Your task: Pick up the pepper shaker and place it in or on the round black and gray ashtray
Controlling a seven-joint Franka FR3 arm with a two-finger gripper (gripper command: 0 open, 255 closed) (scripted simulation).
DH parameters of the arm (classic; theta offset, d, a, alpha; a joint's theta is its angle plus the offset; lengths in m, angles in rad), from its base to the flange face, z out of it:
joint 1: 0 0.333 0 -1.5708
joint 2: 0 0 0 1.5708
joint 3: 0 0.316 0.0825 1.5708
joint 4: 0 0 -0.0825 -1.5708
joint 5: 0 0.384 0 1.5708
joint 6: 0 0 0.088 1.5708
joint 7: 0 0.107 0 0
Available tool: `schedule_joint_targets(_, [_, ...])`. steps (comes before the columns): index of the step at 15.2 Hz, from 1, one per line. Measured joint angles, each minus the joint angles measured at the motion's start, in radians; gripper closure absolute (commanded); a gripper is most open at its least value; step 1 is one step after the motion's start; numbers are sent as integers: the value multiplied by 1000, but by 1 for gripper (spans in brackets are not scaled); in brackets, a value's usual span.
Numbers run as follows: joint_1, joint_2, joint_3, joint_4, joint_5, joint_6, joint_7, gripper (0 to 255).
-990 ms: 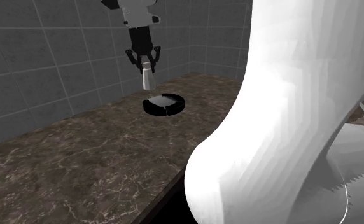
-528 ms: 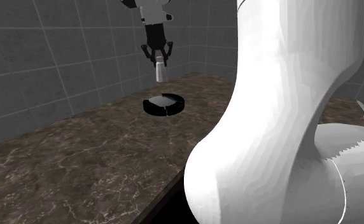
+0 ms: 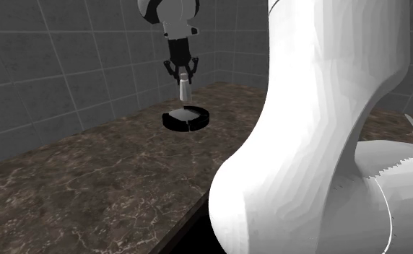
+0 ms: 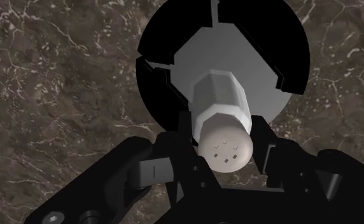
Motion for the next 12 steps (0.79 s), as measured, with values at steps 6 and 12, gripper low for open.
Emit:
schedule_joint_targets(6, [-5, 16, -4, -58, -8, 73, 8, 255])
schedule_joint_targets(12, [-4, 28, -7, -91, -14, 117, 17, 255])
